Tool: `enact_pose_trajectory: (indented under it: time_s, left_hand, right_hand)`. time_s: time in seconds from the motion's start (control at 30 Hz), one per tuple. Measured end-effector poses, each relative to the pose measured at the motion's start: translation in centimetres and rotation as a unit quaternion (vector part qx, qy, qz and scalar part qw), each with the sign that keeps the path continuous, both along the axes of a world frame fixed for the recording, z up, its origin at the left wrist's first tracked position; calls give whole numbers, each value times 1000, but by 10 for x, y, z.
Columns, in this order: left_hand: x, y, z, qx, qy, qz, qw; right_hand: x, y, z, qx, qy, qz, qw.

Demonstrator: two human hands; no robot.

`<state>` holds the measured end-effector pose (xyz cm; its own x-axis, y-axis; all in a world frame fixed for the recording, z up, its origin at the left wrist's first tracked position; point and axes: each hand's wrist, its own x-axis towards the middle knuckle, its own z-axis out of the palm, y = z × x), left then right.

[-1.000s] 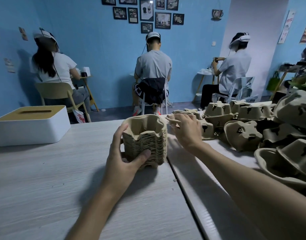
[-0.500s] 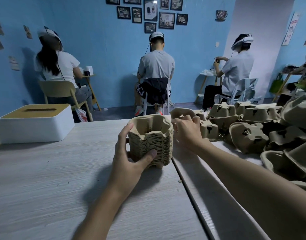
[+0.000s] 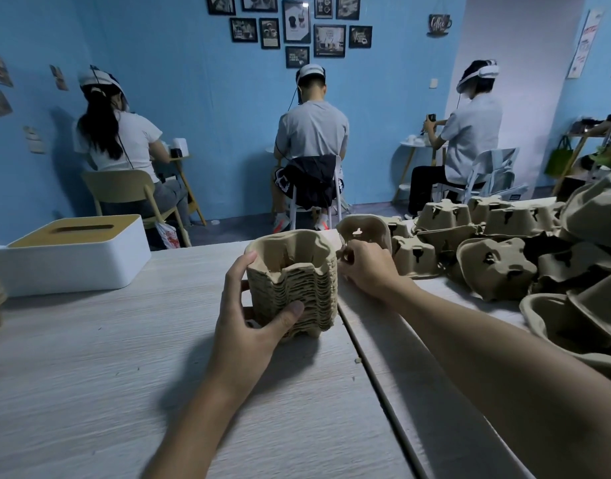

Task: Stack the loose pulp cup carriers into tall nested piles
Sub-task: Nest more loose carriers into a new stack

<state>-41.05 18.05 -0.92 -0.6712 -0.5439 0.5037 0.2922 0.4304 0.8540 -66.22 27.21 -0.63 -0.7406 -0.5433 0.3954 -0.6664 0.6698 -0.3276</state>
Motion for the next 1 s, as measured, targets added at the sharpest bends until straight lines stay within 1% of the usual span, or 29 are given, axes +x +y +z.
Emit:
enact_pose_trajectory:
  time_s: [0.13,0.23,0.3,0.4,0.47,0.53,0.6,0.67,0.73,0.8,0.87,0.93,1.0]
  left_hand:
    - [2,0,0,8,2,1,1000]
    - [5,2,1,11,-1,1,1000]
    - [9,6,2,14,-2,1,1000]
    - [14,12,6,15,-2,-4,1000]
    - [16,16,7,8,-5,-8,1000]
    - [18,20,7,4,-12,-15,1000]
    - [17,23,8,0,-17,-19,1000]
    - [16,25,8,-2,-20,-22,1000]
    - [15,27,7,-3,-21,-28,999]
    - [14,28,6,-3,-26,-32,999]
    - [12,29,7,-5,-27,-37,999]
    - [11,30,7,-8,-26,-41,999]
    - [11,29,6,-8,-31,-38,999]
  right_hand:
    - [8,7,-1,-22,32,45,998]
    - [17,20,-1,-78,45,78,993]
    - [29,32,1,-124,41,88,988]
    - [47,52,3,-148,12,101,984]
    - [59,63,0,-155,0,90,984]
    - [69,74,3,-196,30,46,979]
    - [80,84,14,-271,75,40,959]
    - [88,90,30,-363,81,63,926]
    - [94,91,41,-415,72,97,902]
    - [101,89,45,-417,85,141,894]
    - [108,88,49,-391,133,181,893]
    - [116,87,53,-379,165,202,888]
    - [121,85,56,-383,170,216,882]
